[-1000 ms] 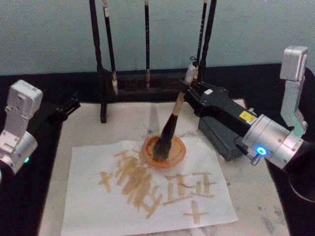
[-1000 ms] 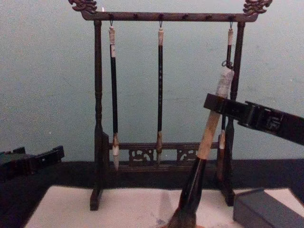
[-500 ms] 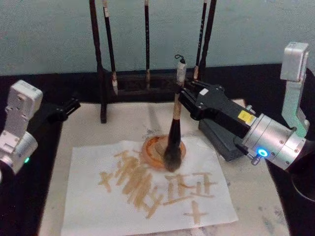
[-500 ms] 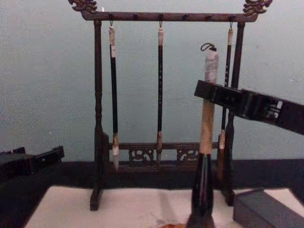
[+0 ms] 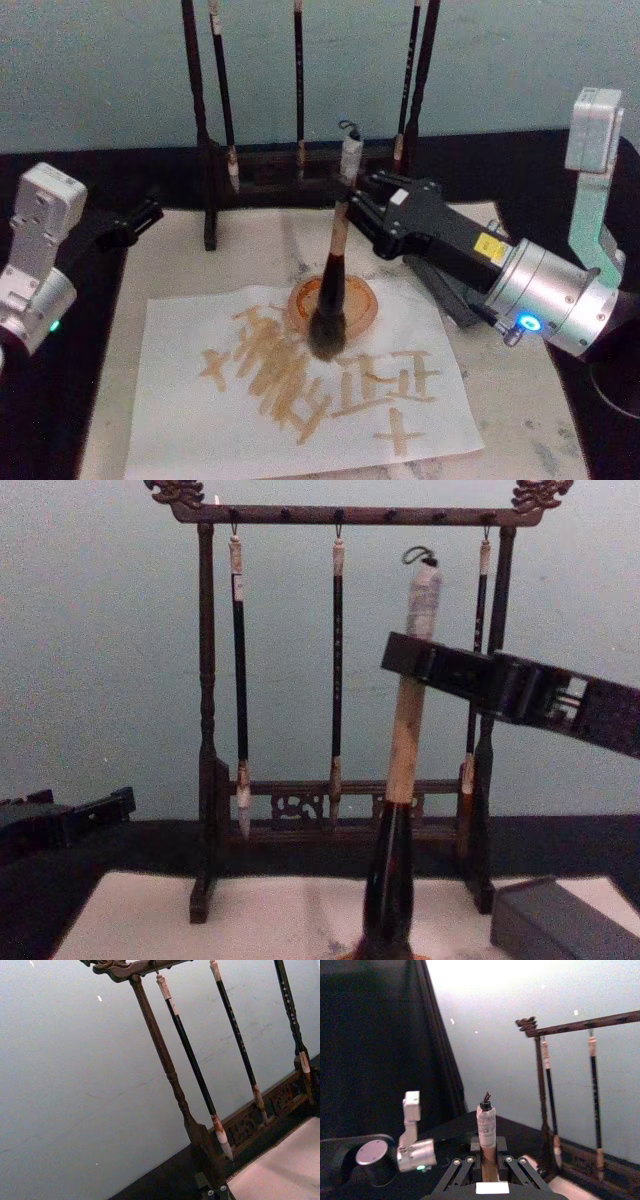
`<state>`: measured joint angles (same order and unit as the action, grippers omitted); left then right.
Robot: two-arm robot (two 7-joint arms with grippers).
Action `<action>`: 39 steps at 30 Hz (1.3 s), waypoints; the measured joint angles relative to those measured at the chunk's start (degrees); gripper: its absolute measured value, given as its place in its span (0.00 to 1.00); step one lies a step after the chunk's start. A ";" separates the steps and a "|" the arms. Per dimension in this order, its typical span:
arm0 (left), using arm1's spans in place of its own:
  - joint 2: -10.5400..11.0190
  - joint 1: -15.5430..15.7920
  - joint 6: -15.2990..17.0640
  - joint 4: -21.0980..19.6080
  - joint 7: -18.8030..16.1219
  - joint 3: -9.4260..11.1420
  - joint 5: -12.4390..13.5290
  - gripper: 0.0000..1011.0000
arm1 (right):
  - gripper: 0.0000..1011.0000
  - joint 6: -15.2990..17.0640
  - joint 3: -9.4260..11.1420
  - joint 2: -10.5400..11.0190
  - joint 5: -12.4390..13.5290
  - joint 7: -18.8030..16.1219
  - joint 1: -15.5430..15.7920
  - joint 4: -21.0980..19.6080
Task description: Pick up the brush from the inkstone, write on the paper, then place the brush back to its original position.
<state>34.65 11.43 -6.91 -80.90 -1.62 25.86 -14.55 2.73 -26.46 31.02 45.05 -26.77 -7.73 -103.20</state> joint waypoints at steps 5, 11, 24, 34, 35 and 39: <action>0.00 0.00 0.00 0.00 0.00 0.00 0.00 0.99 | 0.19 0.39 -1.12 0.14 -0.69 -0.26 0.19 -0.64; 0.00 0.00 0.00 0.00 0.00 0.00 0.00 0.99 | 0.19 0.92 -2.72 0.13 -1.71 -0.64 0.30 -1.09; 0.00 0.00 0.00 0.00 0.00 0.00 0.00 0.99 | 0.19 1.44 -4.97 -0.60 -2.86 -1.32 0.14 -0.98; 0.00 0.00 0.00 0.00 0.00 0.00 0.00 0.99 | 0.19 1.58 -5.40 -1.01 -3.04 -1.33 0.02 -0.28; 0.00 0.00 0.00 0.00 0.00 0.00 0.00 0.99 | 0.19 1.58 -5.39 -1.01 -3.05 -1.32 0.04 -0.26; 0.00 0.00 0.00 0.00 0.00 0.00 0.00 0.99 | 0.19 1.56 -5.19 -0.93 -3.05 -1.27 0.23 -0.08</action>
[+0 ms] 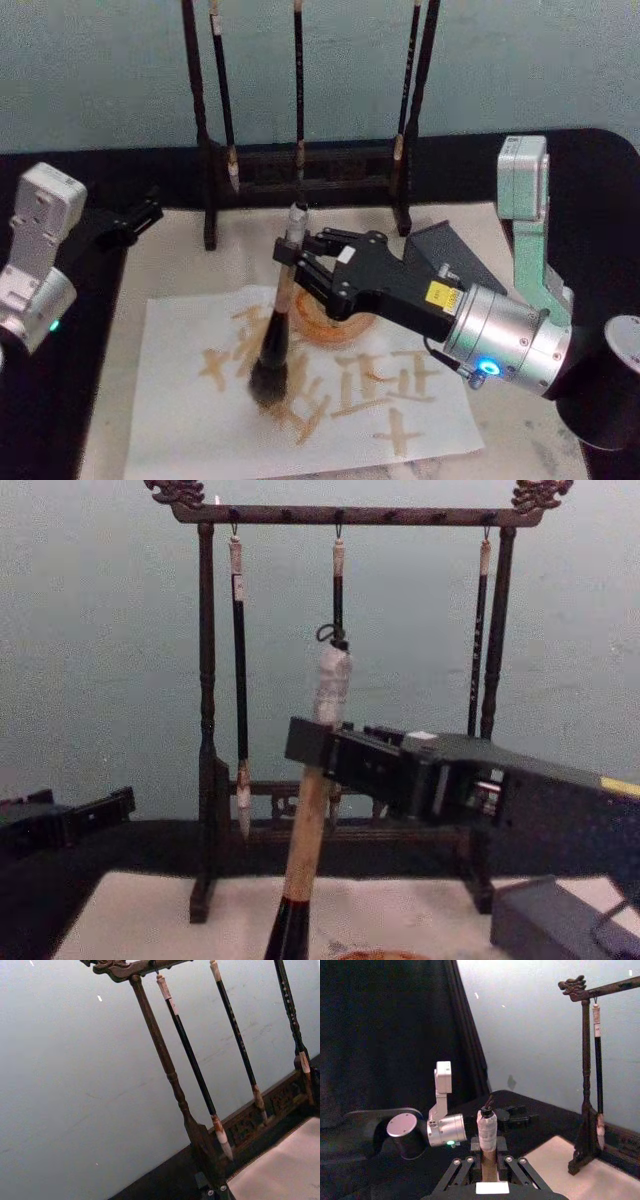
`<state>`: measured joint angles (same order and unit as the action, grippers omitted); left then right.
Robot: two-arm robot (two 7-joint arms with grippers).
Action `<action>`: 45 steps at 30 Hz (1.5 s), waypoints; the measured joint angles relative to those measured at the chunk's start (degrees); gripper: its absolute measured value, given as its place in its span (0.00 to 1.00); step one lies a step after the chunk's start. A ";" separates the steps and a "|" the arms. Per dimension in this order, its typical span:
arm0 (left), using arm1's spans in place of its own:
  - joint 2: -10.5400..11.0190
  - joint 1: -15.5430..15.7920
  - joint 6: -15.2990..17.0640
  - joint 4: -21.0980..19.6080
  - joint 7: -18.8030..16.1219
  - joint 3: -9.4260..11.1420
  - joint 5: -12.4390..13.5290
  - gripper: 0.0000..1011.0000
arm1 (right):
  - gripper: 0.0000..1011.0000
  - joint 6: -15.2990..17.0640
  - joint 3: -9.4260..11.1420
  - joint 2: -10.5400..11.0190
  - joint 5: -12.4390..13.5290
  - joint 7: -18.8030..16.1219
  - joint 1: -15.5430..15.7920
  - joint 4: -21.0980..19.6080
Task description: Pick up the brush from the inkstone, write on the paper, then place the brush back to its original position.
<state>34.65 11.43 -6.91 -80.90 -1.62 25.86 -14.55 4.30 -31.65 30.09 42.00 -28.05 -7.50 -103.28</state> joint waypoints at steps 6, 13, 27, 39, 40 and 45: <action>0.00 0.00 0.00 0.00 0.00 0.00 0.00 0.99 | 0.19 -0.14 0.35 0.07 0.12 0.03 0.23 0.62; 0.00 0.00 0.00 0.00 0.00 0.00 0.00 0.99 | 0.19 -0.64 1.08 0.29 0.60 0.03 0.73 1.52; 0.00 0.00 0.00 0.00 0.00 0.00 0.00 0.99 | 0.19 -1.72 2.52 0.29 1.76 -0.10 1.78 3.97; 0.00 0.00 0.00 0.00 0.00 0.00 0.00 0.99 | 0.19 -2.14 3.76 0.66 2.12 0.08 2.75 4.89; 0.00 0.00 0.00 0.00 0.00 0.00 0.00 0.99 | 0.19 -2.17 3.95 0.77 2.12 0.18 2.91 4.89; 0.00 0.00 0.00 0.00 0.00 0.00 0.00 0.99 | 0.19 -2.21 4.71 1.25 2.08 0.60 3.46 4.58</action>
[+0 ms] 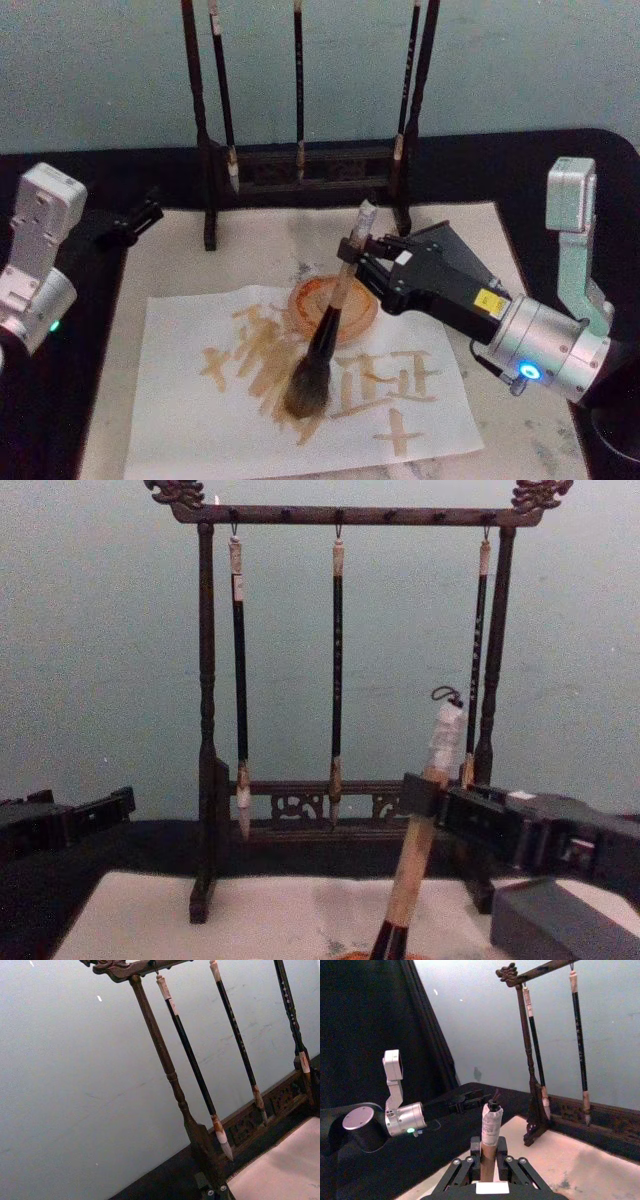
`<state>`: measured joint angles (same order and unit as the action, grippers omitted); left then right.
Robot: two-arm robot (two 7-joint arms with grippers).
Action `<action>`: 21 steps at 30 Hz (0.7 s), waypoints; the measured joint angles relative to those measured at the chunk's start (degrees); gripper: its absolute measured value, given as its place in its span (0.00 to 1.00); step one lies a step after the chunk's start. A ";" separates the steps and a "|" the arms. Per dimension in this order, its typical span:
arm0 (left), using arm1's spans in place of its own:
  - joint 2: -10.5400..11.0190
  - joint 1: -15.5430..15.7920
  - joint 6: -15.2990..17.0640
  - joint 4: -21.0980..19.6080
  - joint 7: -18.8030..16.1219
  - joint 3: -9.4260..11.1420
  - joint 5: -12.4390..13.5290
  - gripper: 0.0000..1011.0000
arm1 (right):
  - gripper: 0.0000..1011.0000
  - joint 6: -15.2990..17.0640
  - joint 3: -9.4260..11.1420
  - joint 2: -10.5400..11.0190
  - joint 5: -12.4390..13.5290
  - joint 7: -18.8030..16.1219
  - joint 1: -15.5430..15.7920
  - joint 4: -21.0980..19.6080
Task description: Pick up the brush from the inkstone, write on the paper, then place the brush back to its original position.
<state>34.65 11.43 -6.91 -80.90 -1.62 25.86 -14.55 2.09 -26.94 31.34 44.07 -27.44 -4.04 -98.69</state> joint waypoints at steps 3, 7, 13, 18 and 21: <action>0.00 0.00 0.00 0.00 0.00 0.00 0.00 0.99 | 0.19 -0.03 0.33 0.21 -0.02 0.11 0.22 -0.26; 0.00 0.00 0.00 0.00 0.00 0.00 0.00 0.99 | 0.19 -0.10 1.00 0.66 -0.01 0.25 0.67 -0.68; 0.00 0.00 0.00 0.00 0.00 0.00 0.00 0.99 | 0.19 -0.14 1.94 1.27 0.07 0.48 1.32 -1.37; 0.00 0.00 0.00 0.00 0.00 0.00 0.00 0.99 | 0.19 -0.17 2.74 1.78 0.35 0.57 1.96 -2.11; 0.00 0.00 0.00 0.00 0.00 0.00 0.00 0.99 | 0.19 -0.19 3.01 1.96 0.54 0.58 2.23 -2.39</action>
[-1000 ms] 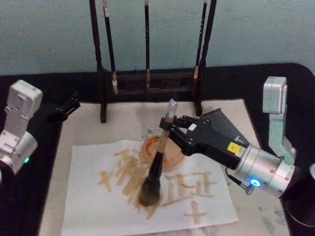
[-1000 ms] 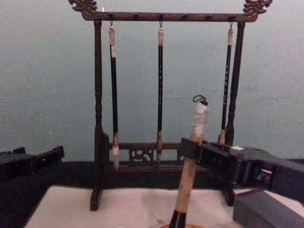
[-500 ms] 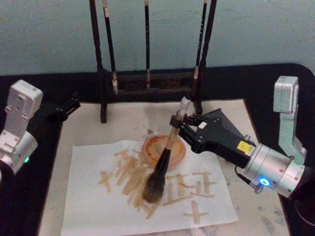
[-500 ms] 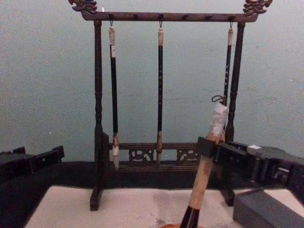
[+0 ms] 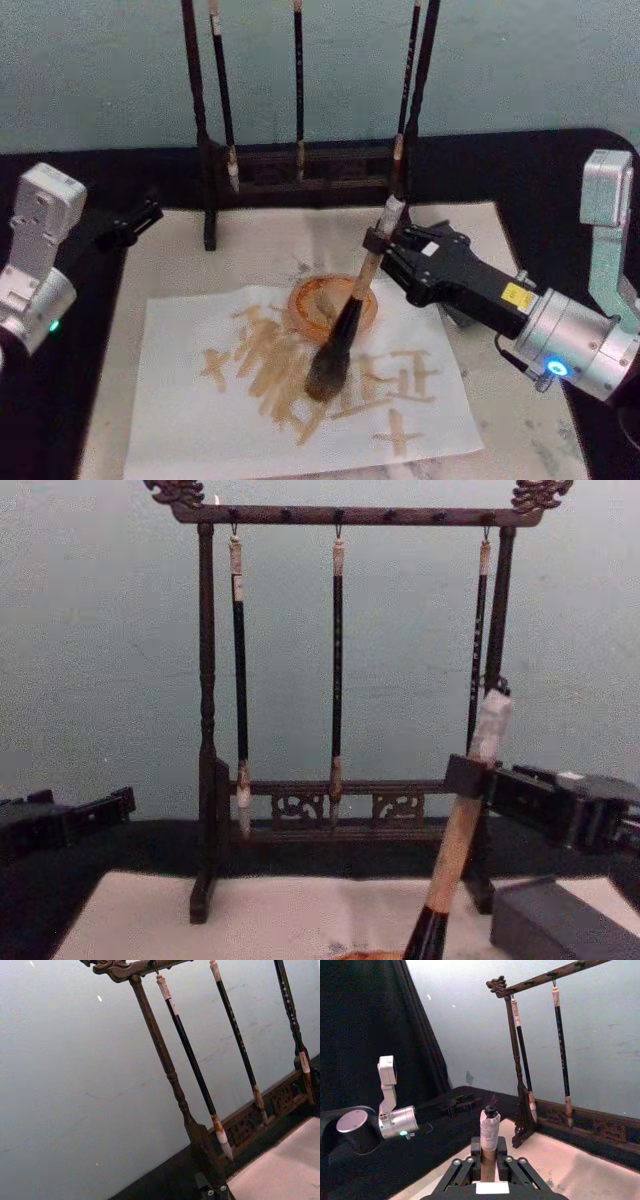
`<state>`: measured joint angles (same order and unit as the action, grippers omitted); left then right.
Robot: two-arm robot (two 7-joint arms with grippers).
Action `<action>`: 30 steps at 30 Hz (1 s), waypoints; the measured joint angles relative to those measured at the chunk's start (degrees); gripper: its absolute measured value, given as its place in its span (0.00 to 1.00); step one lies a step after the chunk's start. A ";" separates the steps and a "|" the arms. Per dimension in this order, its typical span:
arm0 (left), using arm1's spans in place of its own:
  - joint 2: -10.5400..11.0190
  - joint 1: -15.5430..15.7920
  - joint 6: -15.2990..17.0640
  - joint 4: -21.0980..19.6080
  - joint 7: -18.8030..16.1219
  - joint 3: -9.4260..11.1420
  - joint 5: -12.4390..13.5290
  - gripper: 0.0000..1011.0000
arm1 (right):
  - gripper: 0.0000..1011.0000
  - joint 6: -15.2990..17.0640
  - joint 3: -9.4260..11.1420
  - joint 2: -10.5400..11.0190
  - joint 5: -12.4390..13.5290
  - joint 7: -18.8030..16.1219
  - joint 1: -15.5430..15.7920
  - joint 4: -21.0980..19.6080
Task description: Pick up the brush from the inkstone, write on the paper, then place the brush back to its original position.
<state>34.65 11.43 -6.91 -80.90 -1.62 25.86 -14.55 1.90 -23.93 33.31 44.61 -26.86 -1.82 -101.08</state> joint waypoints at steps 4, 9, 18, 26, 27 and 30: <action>0.00 0.00 0.00 0.00 0.00 0.00 0.00 0.99 | 0.19 0.00 0.39 0.28 0.33 0.00 0.41 -0.49; 0.00 0.00 0.00 0.00 0.00 0.00 0.00 0.99 | 0.19 -0.13 0.72 0.50 0.89 -0.25 0.78 -1.53; 0.00 0.00 0.00 0.00 0.00 0.00 0.00 0.99 | 0.19 -0.51 -0.57 -0.27 1.35 -1.54 -0.01 -3.56; 0.00 0.00 0.00 0.00 0.00 0.00 0.00 0.99 | 0.19 -0.43 -2.75 -1.22 1.32 -2.16 -1.25 -4.45; 0.00 0.00 0.00 0.00 0.00 0.00 0.00 0.99 | 0.19 -0.38 -3.19 -1.40 1.30 -2.23 -1.46 -4.50; 0.00 0.00 0.00 0.00 0.00 0.00 0.00 0.99 | 0.19 -0.25 -3.98 -1.73 1.22 -2.34 -1.85 -4.48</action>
<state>34.65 11.43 -6.91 -80.90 -1.62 25.86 -14.55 1.65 -27.92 31.58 45.83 -29.21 -3.67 -105.56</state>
